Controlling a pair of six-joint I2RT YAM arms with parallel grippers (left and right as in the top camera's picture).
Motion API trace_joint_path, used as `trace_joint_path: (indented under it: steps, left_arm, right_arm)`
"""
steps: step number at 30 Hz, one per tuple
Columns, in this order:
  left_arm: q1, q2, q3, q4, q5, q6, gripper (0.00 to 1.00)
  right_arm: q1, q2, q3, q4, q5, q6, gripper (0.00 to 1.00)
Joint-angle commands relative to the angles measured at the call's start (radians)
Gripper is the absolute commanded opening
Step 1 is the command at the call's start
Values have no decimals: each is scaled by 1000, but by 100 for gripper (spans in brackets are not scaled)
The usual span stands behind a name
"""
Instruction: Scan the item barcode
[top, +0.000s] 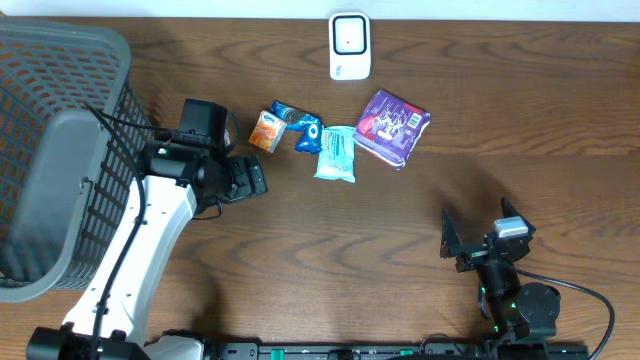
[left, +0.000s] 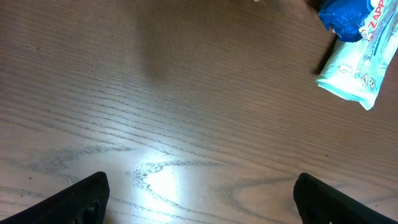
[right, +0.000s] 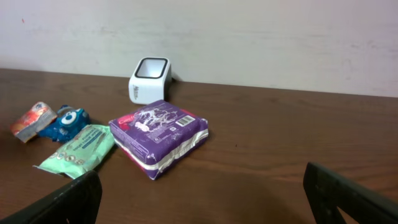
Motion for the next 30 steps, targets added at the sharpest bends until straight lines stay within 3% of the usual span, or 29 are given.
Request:
trace_joint_path:
  steps: [1, 18, 24, 30]
  left_arm:
    - [0, 4, -18, -3, -12, 8, 95]
    - [0, 4, -18, -3, -12, 8, 98]
    - [0, 4, -18, -3, -12, 8, 98]
    - [0, 4, -18, -3, -12, 8, 98]
  right_arm:
    - [-4, -4, -2, -4, 0, 2, 99]
    - [-4, -4, -2, 71, 16, -10, 99]
    - [-4, -5, -2, 73, -229, 47, 99]
    - [-4, -5, -2, 209, -525, 50, 99]
